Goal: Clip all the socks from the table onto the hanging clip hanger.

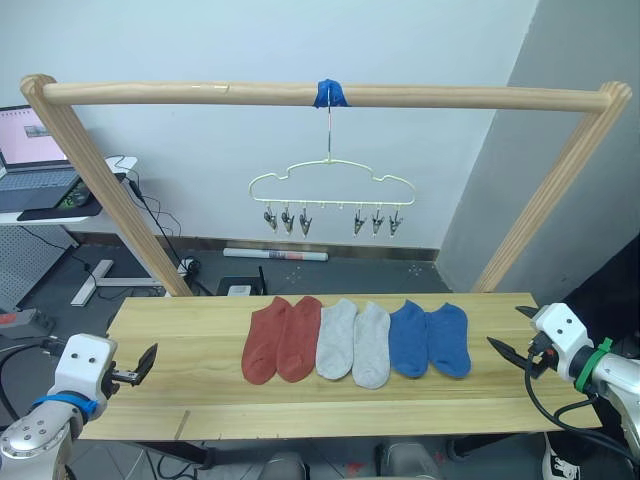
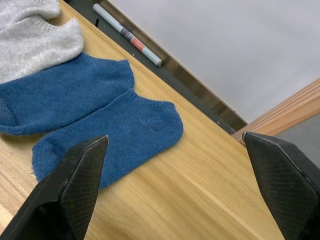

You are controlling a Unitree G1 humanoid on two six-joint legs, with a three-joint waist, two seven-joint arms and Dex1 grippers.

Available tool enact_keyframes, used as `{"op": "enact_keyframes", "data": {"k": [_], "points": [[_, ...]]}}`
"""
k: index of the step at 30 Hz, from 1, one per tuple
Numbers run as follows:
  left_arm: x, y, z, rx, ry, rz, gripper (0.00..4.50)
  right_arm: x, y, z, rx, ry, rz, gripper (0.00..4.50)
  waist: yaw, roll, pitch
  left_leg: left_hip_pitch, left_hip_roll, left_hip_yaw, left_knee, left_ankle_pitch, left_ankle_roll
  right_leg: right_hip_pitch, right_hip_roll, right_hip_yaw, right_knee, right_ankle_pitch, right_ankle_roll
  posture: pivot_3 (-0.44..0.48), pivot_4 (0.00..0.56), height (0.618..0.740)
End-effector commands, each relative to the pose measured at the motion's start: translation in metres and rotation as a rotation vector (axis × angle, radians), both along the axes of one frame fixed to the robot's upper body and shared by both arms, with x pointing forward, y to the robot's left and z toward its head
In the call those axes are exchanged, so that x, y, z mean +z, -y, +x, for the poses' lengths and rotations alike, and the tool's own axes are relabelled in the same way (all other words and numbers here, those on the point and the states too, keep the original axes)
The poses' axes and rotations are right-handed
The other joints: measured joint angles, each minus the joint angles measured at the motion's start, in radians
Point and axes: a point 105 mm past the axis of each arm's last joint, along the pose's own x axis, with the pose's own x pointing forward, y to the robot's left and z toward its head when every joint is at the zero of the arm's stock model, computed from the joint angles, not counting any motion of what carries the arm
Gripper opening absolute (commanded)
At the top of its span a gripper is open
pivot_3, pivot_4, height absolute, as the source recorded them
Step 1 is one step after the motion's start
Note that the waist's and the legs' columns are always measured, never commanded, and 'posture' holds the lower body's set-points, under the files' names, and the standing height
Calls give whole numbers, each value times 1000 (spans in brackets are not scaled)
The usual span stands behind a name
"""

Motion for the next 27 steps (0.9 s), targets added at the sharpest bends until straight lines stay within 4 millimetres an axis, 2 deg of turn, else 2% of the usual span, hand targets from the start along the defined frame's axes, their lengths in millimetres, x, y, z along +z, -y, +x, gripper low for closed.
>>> {"op": "enact_keyframes", "data": {"k": [1, 5, 9, 15, 19, 27], "points": [[15, -6, 5, -3, 57, 35, 4471, 15, 5, 2, -6, 57, -20, 4500, 0, 0, 0, 0, 0, 0, 0, 0, 0, 0, 0, 0, 0, 0, 0, -42, 25, 733], [17, -11, 8, 10, 65, 66, 4471, 14, 7, -1, -22, 60, -30, 4500, 3, 0, 2, 0, 0, 0, 0, 0, 0, 0, 0, 0, 0, 0, 0, -46, 24, 733], [23, -5, 9, -43, 124, 88, 4471, 15, 7, -1, -27, 66, -33, 4500, 4, 0, 4, 0, 0, 0, 0, 0, 0, 0, 0, 0, 0, 0, 0, -51, 27, 733], [34, -2, 10, -64, 200, 27, 4471, 14, 5, -3, -27, 67, -34, 4500, 3, 0, 8, 0, 0, 0, 0, 0, 0, 0, 0, 0, 0, 0, 0, -64, 41, 733], [35, -2, 14, -54, 208, 46, 4471, 14, 4, -5, -30, 69, -34, 4500, 2, 0, 13, 0, 0, 0, 0, 0, 0, 0, 0, 0, 0, 0, 0, -78, 51, 733], [52, 45, 44, -173, 299, -28, 4471, 19, -8, -10, -17, 90, -11, 4500, -2, -1, 34, 0, 0, 0, 1, 0, 0, 0, 0, 0, 1, 0, 0, -122, 89, 733]]}}
